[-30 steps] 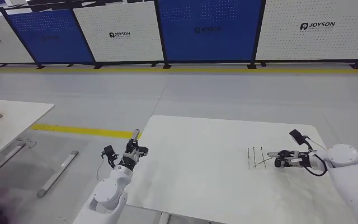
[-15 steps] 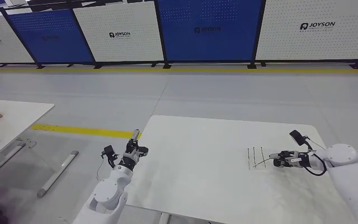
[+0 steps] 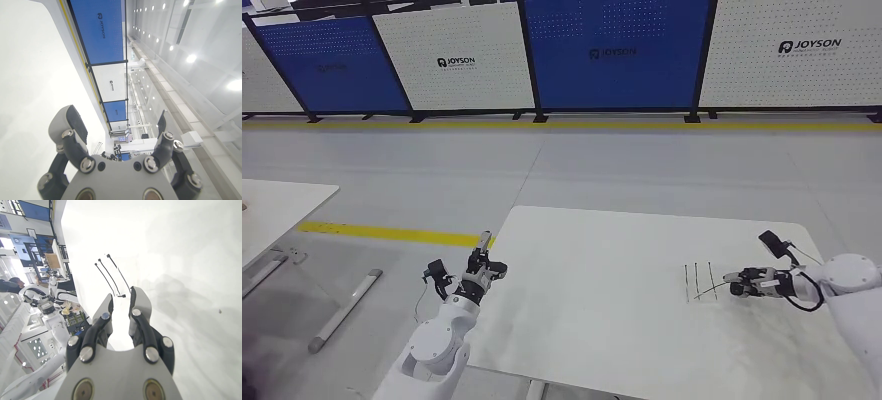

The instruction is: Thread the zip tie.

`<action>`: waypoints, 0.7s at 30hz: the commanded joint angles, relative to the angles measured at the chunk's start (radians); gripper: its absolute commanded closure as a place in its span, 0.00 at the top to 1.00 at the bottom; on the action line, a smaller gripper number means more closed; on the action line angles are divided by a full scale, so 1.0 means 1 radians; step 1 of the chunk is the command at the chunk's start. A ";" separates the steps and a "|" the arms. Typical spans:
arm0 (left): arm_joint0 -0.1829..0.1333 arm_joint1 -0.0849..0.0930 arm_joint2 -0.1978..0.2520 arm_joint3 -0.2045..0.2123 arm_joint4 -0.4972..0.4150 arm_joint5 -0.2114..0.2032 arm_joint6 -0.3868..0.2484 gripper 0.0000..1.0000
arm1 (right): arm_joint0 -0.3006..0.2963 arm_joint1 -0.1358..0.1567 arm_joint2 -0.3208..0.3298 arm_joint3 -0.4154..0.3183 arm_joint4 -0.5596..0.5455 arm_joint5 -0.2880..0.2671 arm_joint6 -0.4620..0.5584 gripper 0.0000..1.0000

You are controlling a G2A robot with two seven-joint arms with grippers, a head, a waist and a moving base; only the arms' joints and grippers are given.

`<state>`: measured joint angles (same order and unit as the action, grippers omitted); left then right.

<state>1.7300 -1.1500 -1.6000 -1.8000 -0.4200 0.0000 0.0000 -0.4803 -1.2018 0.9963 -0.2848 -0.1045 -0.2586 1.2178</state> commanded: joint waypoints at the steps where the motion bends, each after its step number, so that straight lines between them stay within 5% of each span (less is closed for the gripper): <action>1: 0.000 0.000 0.000 0.000 0.000 0.000 0.000 1.00 | 0.001 -0.003 -0.003 0.001 -0.003 0.004 -0.001 0.21; 14: 0.000 0.000 0.000 0.000 0.000 0.000 0.000 1.00 | 0.013 -0.014 -0.012 0.019 -0.009 0.012 -0.004 0.14; 17: 0.000 0.000 0.000 0.000 0.000 0.000 0.000 1.00 | 0.014 -0.016 -0.014 0.023 -0.011 0.012 -0.006 0.02; 21: 0.000 0.000 0.000 0.000 0.000 0.000 0.000 1.00 | 0.017 -0.017 -0.014 0.030 -0.012 0.010 -0.006 0.00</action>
<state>1.7300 -1.1500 -1.6000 -1.8000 -0.4200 0.0000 0.0000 -0.4640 -1.2186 0.9820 -0.2564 -0.1161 -0.2472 1.2116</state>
